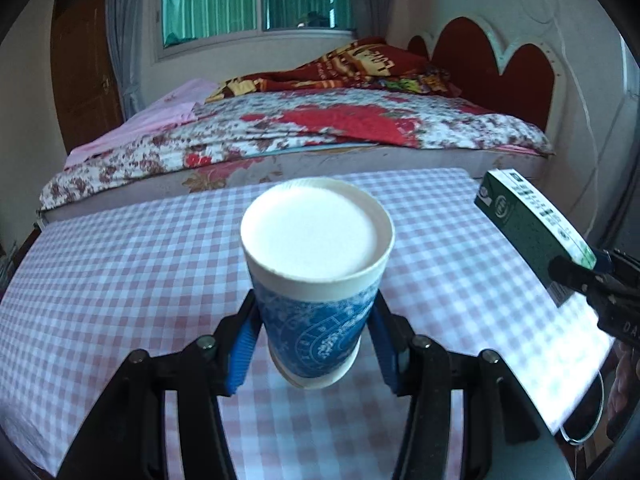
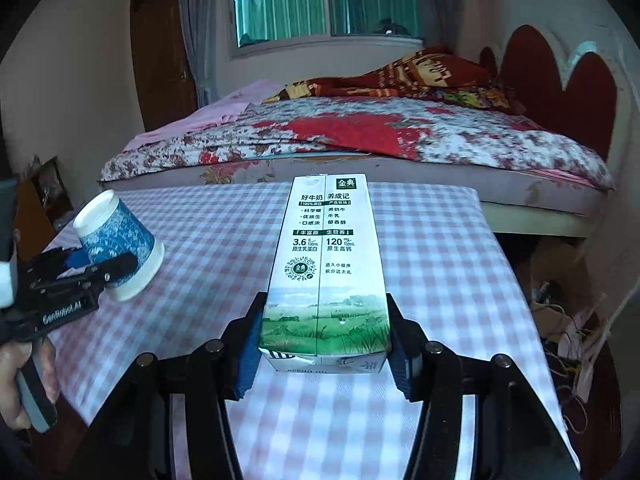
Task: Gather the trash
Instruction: 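Carry the blue-white cup and green-white carton over the black bin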
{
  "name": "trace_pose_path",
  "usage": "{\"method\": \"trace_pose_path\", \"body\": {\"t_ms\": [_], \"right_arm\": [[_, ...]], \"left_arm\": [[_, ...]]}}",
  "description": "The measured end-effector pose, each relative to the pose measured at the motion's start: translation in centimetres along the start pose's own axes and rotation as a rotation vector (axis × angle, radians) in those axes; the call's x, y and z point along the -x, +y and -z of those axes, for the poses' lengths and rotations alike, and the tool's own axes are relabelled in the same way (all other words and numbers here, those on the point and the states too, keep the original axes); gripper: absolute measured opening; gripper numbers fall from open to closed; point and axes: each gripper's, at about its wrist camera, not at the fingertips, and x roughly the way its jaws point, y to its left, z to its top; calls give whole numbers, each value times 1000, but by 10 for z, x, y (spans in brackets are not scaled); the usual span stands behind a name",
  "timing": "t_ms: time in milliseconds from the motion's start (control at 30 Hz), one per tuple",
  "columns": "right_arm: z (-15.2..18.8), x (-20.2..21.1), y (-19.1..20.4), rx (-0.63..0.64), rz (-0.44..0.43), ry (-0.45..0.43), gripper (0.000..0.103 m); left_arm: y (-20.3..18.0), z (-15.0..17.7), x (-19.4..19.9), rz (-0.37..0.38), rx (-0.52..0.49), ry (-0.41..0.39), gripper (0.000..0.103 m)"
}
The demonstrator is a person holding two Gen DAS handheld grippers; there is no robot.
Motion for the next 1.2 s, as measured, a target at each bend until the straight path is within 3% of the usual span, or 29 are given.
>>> {"method": "trace_pose_path", "body": {"t_ms": [233, 467, 667, 1200], "right_arm": [[25, 76, -20, -48, 11, -65, 55], [54, 126, -44, -44, 52, -116, 55], [74, 147, -69, -58, 78, -119, 55], [135, 193, -130, -160, 247, -90, 55]], "left_arm": [[-37, 9, 46, 17, -59, -27, 53], [-104, 23, 70, 100, -130, -62, 53], [-145, 35, 73, 172, -148, -64, 53], [-233, 62, 69, 370, -222, -27, 53]]}}
